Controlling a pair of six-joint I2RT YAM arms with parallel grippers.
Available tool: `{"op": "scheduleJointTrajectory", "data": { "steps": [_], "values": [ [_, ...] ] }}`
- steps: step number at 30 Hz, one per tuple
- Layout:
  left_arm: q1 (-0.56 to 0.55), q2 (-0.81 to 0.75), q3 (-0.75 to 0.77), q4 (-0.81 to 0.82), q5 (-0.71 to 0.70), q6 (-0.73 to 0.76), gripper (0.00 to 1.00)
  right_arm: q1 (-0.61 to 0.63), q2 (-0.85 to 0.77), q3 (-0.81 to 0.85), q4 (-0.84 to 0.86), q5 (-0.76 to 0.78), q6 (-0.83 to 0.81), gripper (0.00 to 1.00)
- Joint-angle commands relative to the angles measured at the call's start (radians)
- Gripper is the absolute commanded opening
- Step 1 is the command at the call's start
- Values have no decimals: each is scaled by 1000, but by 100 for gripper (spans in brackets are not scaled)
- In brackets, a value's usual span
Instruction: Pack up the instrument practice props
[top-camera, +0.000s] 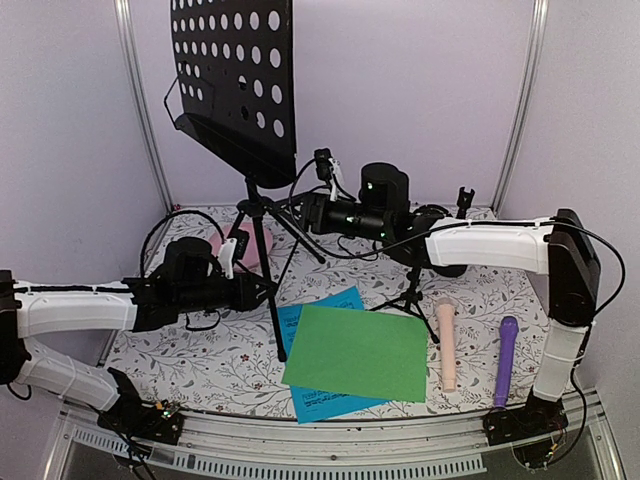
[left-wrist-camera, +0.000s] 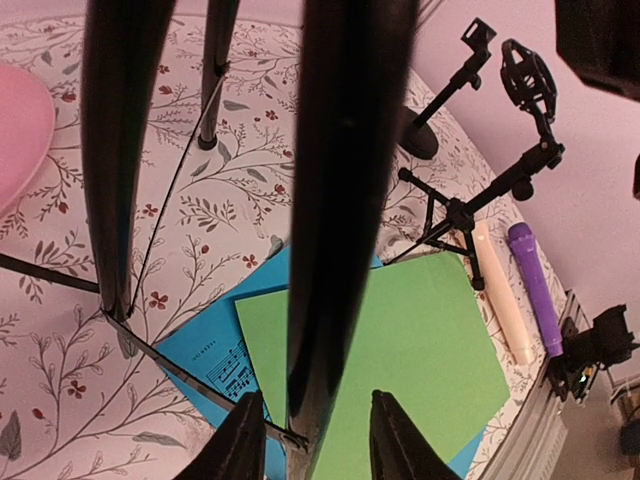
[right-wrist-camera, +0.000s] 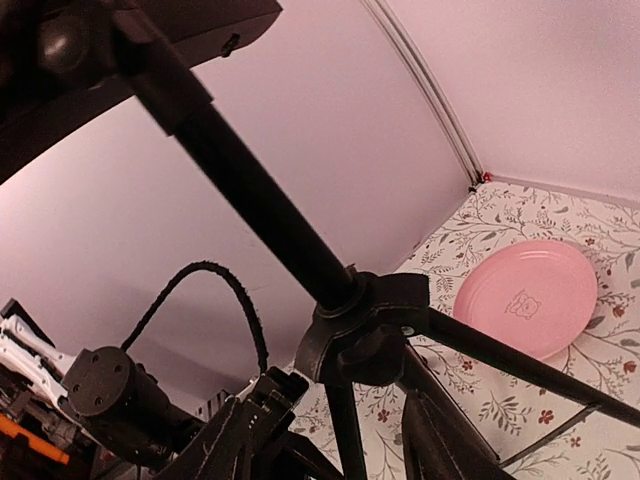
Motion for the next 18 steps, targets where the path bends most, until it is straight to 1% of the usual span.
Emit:
{"op": "scheduleJointTrajectory", "data": {
  "steps": [1, 3, 7, 9, 14, 16, 18],
  "values": [
    [-18, 13, -12, 70, 22, -7, 32, 1, 66, 71, -31, 69, 225, 52],
    [-20, 16, -13, 74, 19, -13, 29, 1, 95, 100, -25, 47, 276, 53],
    [-29, 27, -14, 85, 23, -20, 34, 2, 144, 153, 1, 10, 379, 53],
    [-33, 34, -13, 81, 17, -20, 35, 2, 155, 159, 11, 1, 419, 51],
    [-35, 38, -8, 69, 7, -19, 35, 1, 161, 157, 12, -11, 451, 40],
    [-35, 39, -5, 62, 3, -14, 34, 1, 161, 153, 16, -7, 467, 33],
    [-35, 38, -5, 54, -7, -13, 34, 1, 166, 152, 27, 1, 498, 30]
  ]
}}
